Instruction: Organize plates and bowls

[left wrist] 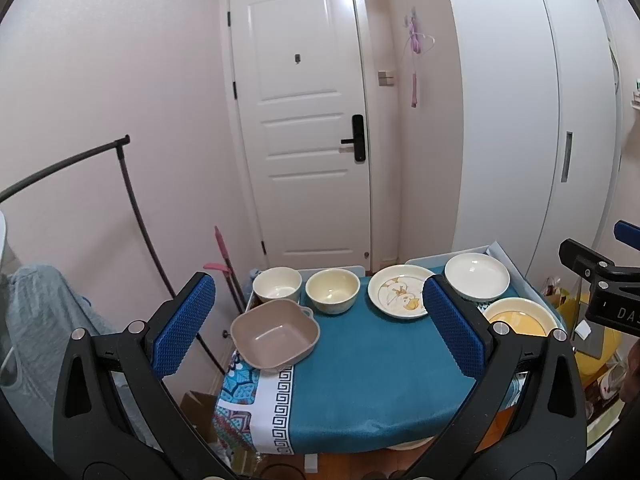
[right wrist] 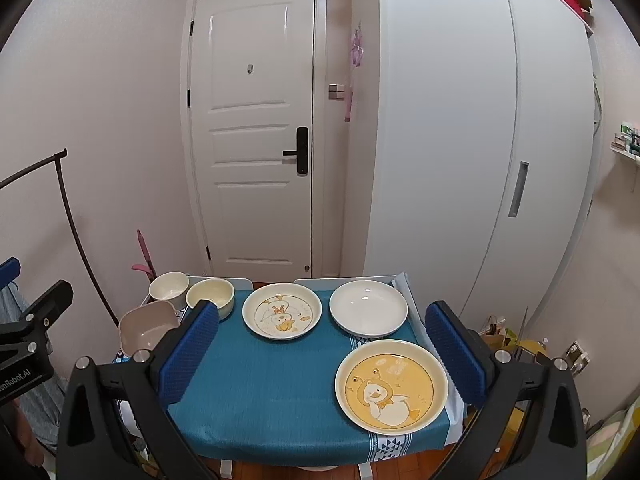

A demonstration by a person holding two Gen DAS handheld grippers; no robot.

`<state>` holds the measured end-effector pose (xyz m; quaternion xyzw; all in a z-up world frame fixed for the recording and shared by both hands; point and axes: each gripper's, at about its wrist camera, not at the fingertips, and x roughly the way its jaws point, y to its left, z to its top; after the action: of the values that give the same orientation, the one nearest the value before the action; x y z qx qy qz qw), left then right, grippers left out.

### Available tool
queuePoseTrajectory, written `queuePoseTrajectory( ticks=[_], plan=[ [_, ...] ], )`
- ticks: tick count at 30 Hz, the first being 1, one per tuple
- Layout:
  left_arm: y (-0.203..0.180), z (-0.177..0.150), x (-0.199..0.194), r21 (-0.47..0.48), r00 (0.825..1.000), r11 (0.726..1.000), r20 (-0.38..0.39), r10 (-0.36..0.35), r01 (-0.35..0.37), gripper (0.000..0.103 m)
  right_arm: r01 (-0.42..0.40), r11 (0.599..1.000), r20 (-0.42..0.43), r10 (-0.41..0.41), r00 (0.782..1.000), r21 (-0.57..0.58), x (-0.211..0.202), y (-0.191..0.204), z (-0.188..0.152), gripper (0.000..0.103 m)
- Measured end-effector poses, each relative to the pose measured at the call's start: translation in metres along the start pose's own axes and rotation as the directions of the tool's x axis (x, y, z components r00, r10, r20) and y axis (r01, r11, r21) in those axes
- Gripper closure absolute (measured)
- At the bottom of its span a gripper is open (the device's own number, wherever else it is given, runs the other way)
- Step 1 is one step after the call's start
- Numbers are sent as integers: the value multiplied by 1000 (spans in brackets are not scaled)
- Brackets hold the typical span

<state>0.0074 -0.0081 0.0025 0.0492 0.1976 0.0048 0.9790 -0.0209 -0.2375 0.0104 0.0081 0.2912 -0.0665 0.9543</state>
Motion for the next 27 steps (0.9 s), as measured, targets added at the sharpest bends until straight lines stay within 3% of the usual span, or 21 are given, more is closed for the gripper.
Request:
queuePoseTrajectory(
  ticks=[27],
  plan=[
    [3, 2, 3, 4, 1000, 1000, 12, -7, 7, 0, 11, 1000, -6, -11, 1000, 1, -1, 0, 6, 0]
  ],
)
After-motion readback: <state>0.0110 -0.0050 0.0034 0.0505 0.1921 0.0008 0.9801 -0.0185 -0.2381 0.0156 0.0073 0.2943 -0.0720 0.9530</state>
